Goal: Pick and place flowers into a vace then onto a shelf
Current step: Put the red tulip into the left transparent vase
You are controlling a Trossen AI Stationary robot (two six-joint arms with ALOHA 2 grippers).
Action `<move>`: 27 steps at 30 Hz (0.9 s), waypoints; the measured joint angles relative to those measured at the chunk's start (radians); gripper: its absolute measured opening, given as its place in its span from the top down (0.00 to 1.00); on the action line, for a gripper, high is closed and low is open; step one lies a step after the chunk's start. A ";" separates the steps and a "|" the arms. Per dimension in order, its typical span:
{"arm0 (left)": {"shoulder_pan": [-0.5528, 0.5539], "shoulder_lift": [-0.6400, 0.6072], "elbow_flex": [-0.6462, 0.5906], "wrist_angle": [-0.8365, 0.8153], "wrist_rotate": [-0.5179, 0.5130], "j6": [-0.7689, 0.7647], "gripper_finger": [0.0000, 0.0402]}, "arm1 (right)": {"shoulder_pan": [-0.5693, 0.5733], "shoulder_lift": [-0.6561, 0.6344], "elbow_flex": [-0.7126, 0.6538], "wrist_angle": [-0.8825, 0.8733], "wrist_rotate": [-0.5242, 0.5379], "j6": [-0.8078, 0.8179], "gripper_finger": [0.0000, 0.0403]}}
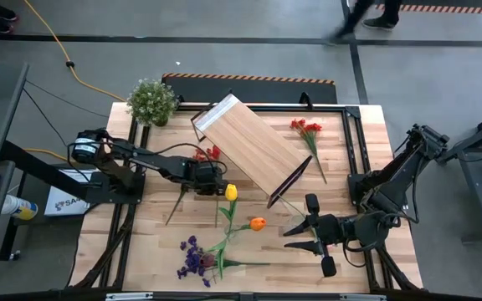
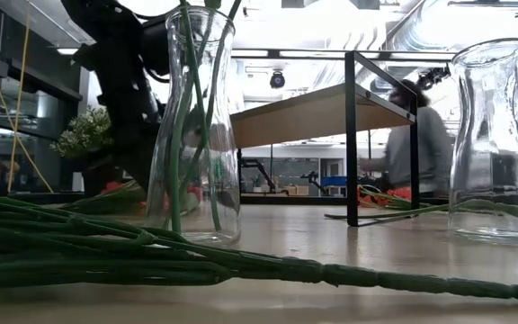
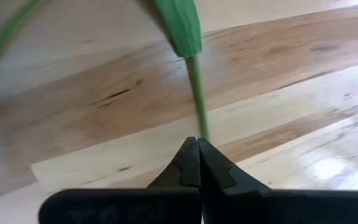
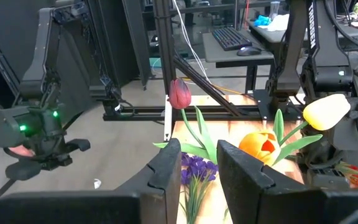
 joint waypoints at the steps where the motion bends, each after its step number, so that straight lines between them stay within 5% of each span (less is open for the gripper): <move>1: 0.000 0.000 0.000 0.001 0.000 0.000 0.95 | 0.000 0.000 0.000 0.000 0.000 0.000 0.77; 27: 0.001 -0.003 0.004 0.041 -0.051 0.004 0.45 | -0.005 0.000 0.000 0.000 0.037 -0.017 0.77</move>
